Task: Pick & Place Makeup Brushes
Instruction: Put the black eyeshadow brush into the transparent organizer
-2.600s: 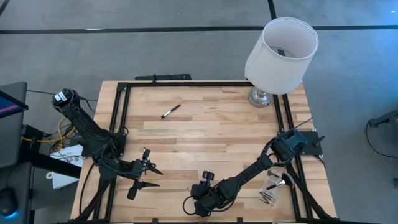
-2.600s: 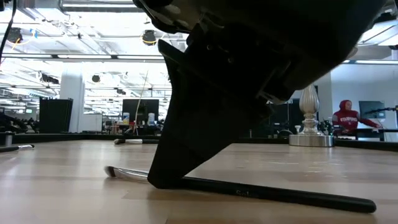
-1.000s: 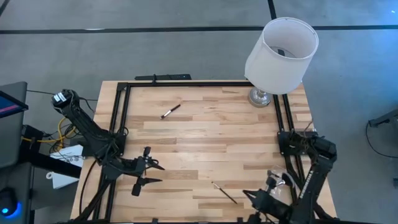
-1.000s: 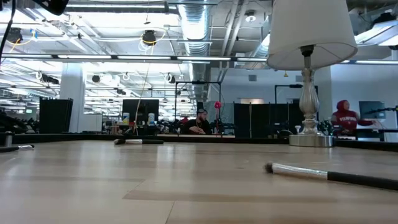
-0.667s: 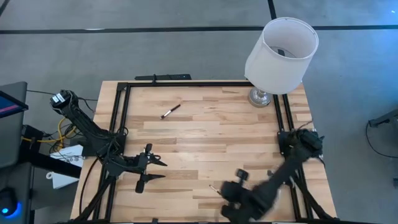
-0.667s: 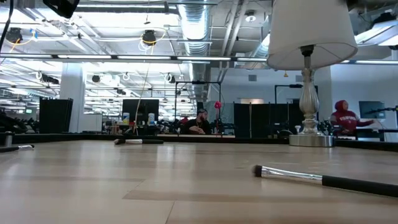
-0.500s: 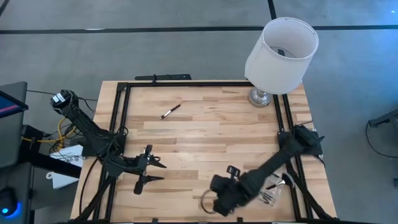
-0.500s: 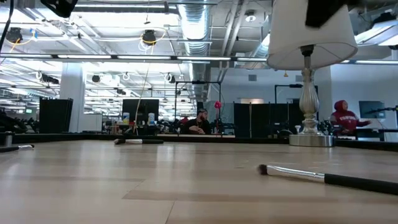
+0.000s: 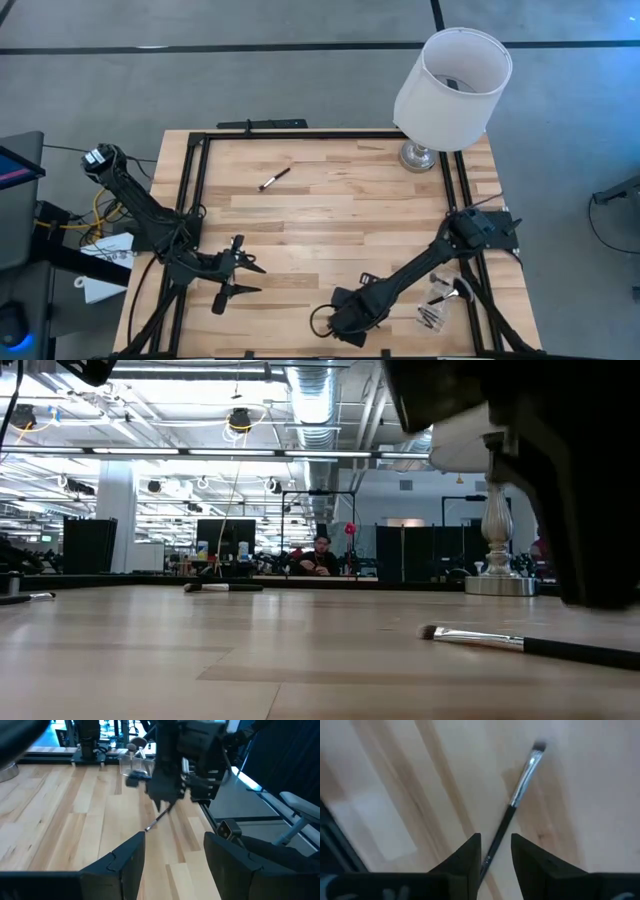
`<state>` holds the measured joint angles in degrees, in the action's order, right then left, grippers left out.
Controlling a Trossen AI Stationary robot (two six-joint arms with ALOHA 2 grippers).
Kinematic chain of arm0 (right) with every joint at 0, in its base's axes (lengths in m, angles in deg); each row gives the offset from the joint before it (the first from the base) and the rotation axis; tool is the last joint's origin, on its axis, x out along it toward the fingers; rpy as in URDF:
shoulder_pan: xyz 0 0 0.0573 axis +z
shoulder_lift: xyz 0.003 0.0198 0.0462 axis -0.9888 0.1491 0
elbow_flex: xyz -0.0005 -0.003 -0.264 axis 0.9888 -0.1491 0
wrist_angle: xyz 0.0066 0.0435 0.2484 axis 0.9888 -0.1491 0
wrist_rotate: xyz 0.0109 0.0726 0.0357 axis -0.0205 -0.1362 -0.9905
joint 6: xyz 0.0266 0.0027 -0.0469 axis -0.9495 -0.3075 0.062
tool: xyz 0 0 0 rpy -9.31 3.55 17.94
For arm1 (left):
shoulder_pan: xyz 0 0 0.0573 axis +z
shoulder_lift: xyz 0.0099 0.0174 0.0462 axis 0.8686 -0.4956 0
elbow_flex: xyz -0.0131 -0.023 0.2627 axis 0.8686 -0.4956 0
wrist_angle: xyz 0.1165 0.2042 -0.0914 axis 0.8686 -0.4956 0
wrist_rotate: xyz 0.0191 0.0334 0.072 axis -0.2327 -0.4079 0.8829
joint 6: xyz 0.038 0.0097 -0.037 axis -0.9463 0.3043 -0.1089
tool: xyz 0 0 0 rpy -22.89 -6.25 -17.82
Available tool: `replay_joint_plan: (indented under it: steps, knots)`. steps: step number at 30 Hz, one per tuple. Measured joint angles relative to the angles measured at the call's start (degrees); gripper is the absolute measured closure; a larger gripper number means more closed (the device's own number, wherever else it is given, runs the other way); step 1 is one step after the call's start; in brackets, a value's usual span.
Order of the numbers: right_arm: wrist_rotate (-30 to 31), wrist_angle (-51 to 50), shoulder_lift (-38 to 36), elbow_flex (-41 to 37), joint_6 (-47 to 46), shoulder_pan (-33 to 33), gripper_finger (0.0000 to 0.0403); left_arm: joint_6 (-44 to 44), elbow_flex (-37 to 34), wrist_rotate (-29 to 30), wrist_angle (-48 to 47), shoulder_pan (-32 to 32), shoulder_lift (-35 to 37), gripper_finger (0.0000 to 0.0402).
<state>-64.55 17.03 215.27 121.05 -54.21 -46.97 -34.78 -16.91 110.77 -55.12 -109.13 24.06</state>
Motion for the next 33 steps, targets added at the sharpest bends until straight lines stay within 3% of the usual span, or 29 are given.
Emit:
replay_joint_plan:
  steps: [23, 33]
  knots:
    - [0.3, -0.4, 4.9, 0.2, 2.0, -1.8, 0.0307, 0.0, -0.3, 0.1, 0.1, 0.5, 0.5, 0.0202]
    - [0.8, -0.4, 5.5, 0.3, 2.0, -1.7, 0.0393, 0.0, -0.3, 0.1, 0.1, 0.5, 0.5, 0.0202]
